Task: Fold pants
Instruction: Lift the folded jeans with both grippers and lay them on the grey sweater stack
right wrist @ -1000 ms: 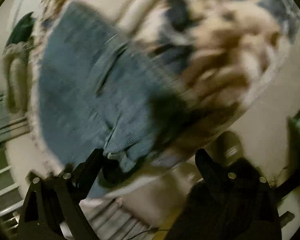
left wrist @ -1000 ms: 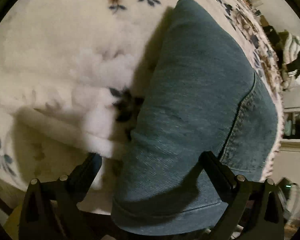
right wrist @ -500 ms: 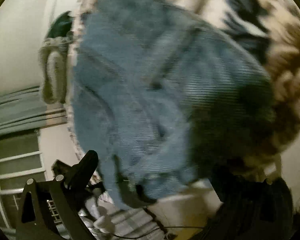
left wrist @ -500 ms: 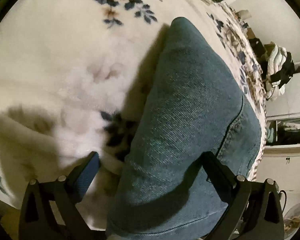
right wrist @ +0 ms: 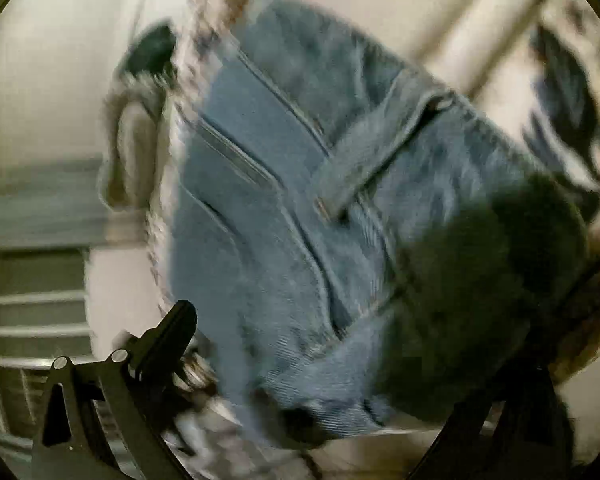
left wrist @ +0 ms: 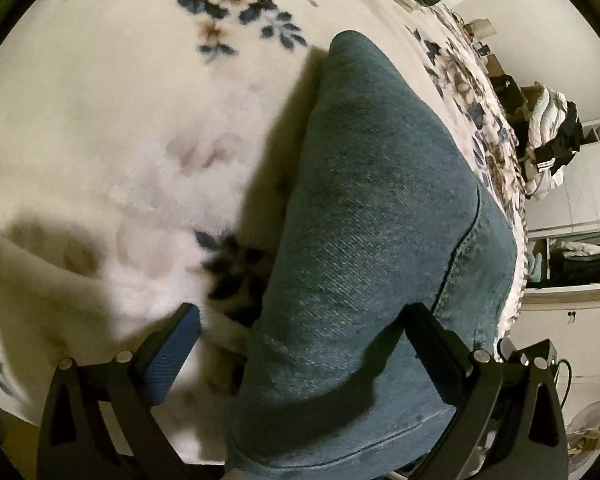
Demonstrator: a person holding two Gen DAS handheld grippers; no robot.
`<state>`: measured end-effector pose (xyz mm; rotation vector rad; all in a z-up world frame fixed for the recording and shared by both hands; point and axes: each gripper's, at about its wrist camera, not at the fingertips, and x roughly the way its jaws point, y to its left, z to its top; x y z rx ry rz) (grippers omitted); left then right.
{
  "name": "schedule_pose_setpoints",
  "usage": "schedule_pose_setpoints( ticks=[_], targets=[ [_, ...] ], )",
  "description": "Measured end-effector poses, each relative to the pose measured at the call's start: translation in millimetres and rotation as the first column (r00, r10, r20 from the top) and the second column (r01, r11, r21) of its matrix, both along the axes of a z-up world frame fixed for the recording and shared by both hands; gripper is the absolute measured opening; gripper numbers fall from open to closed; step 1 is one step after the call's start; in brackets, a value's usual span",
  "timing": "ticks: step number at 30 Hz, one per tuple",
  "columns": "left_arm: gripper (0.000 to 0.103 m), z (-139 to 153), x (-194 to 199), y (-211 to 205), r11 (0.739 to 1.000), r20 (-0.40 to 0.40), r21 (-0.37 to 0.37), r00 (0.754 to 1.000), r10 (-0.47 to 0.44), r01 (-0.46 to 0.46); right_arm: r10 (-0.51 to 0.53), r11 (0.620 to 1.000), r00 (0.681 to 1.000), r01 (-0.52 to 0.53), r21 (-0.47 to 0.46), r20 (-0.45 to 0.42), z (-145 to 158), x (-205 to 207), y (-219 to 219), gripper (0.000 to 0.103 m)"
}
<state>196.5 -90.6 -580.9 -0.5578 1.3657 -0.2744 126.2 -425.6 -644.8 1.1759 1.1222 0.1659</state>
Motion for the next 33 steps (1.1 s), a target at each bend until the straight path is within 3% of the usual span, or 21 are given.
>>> schedule_pose_setpoints(
  ticks=[2, 5, 6, 7, 8, 9, 10, 13, 16, 24, 28, 33],
  targets=[
    [0.103, 0, -1, 1, 1.000, 0.008, 0.001, 1.000, 0.011, -0.011, 0.028, 0.999, 1.000, -0.027, -0.032, 0.014, 4, 8, 9, 0.103],
    [0.102, 2, -1, -3, 1.000, 0.050, 0.012, 0.999, 0.010, -0.010, 0.023, 1.000, 0.999, -0.023, 0.009, 0.027, 9, 26, 23, 0.103],
    [0.081, 4, -1, -5, 1.000, 0.072, 0.002, 0.997, 0.001, -0.001, 0.010, 1.000, 1.000, -0.011, 0.018, 0.027, 10, 31, 26, 0.101],
    [0.054, 7, 0, -8, 1.000, 0.087, -0.027, 0.996, -0.010, 0.012, -0.003, 1.000, 1.000, 0.003, 0.011, 0.018, 12, 34, 27, 0.089],
    [0.051, 14, -1, -12, 1.000, 0.102, -0.011, 0.995, -0.017, 0.018, -0.023, 1.000, 1.000, 0.023, -0.004, 0.004, 14, 36, 29, 0.060],
    [0.040, 18, -1, -15, 1.000, 0.118, 0.003, 0.993, -0.029, 0.029, -0.034, 0.999, 0.999, 0.034, -0.029, -0.016, 15, 36, 32, 0.051],
    [0.031, 24, -3, -17, 0.999, 0.129, 0.013, 0.991, -0.041, 0.040, -0.044, 0.998, 0.999, 0.043, -0.035, -0.022, 18, 35, 33, 0.048],
    [0.022, 43, -10, -13, 1.000, 0.146, -0.016, 0.989, -0.017, 0.020, -0.048, 0.998, 0.999, 0.047, -0.051, -0.016, 35, 31, 36, 0.041],
    [0.019, 69, -17, -8, 0.999, 0.161, -0.044, 0.987, 0.013, -0.006, -0.037, 0.998, 0.999, 0.037, -0.057, -0.003, 56, 29, 37, 0.039],
    [0.018, 160, -7, 2, 0.998, 0.204, -0.063, 0.978, 0.043, -0.031, 0.053, 0.996, 0.998, -0.050, -0.080, 0.044, 148, 45, 44, 0.036],
    [0.018, 212, 16, 5, 0.998, 0.260, -0.057, 0.964, 0.048, -0.034, 0.076, 0.994, 0.992, -0.068, -0.081, 0.099, 201, 61, 43, 0.036],
    [0.018, 263, 72, 22, 0.995, 0.338, -0.083, 0.938, 0.076, -0.051, 0.099, 0.990, 0.976, -0.077, -0.115, 0.194, 277, 116, 50, 0.036]
  ],
)
